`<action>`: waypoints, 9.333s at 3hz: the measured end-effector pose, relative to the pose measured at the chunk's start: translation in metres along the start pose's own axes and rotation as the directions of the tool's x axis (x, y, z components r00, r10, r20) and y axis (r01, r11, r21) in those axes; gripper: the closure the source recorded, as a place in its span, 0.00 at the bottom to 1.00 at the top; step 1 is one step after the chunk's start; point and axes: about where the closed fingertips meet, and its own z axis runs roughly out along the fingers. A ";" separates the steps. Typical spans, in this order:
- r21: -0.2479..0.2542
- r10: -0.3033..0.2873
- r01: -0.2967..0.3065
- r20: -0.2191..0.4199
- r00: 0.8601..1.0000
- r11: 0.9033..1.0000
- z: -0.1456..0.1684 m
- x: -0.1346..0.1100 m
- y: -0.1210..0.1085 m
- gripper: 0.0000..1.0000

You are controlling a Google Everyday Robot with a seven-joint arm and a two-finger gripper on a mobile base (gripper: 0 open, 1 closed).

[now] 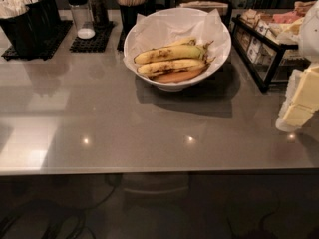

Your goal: Pick banana from white bowl

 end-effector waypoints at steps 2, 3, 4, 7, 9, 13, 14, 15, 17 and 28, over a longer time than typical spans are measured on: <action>0.007 -0.017 0.017 0.019 1.000 1.000 0.001 -0.007 -0.006 0.00; -0.013 -0.064 0.065 0.083 0.995 0.998 0.022 -0.027 -0.027 0.00; -0.042 -0.085 0.091 0.134 0.987 0.995 0.049 -0.051 -0.051 0.00; -0.037 -0.097 0.110 0.251 0.963 0.993 0.036 -0.072 -0.083 0.00; -0.121 -0.147 0.205 0.371 0.917 0.971 0.056 -0.128 -0.125 0.00; -0.217 -0.115 0.228 0.436 0.892 0.949 0.125 -0.170 -0.134 0.00; -0.206 -0.112 0.223 0.442 0.890 0.953 0.128 -0.173 -0.137 0.00; -0.215 -0.099 0.220 0.461 0.882 0.951 0.137 -0.177 -0.140 0.00; -0.305 -0.088 0.247 0.453 0.887 0.920 0.179 -0.191 -0.139 0.00; -0.199 -0.009 0.161 0.603 0.797 0.967 0.143 -0.163 -0.132 1.00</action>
Offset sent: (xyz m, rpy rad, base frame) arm 0.0170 0.0095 -0.0016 0.0251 -0.0120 0.0458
